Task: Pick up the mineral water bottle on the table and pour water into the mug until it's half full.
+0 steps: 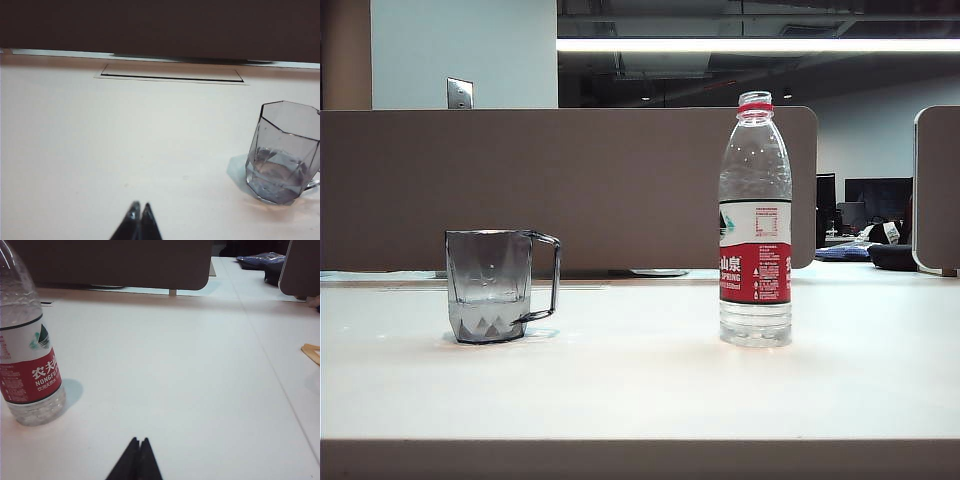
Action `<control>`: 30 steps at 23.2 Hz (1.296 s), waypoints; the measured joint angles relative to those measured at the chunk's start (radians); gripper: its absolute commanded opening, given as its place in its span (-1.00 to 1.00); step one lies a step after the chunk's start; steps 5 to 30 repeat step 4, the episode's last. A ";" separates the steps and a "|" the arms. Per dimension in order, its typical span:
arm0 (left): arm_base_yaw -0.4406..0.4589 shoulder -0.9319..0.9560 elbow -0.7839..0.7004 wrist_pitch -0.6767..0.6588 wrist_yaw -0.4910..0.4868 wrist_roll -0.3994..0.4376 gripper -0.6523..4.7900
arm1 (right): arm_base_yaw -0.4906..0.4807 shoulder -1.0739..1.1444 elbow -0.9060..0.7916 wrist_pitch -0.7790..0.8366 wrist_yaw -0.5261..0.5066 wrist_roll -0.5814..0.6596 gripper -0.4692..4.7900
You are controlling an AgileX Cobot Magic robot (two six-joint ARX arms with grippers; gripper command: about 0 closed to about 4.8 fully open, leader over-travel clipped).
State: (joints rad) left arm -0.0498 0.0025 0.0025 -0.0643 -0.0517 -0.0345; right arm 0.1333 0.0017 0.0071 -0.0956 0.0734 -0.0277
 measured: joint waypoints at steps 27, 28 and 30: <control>0.000 0.000 0.000 0.000 0.000 0.000 -0.77 | 0.000 0.000 0.000 0.000 0.000 0.000 -0.84; 0.000 0.000 0.000 0.000 0.000 0.000 -0.77 | 0.000 0.000 0.000 0.000 0.000 0.000 -0.84; 0.000 0.000 0.000 0.000 0.000 0.000 -0.77 | 0.000 0.000 0.000 0.000 0.000 0.000 -0.84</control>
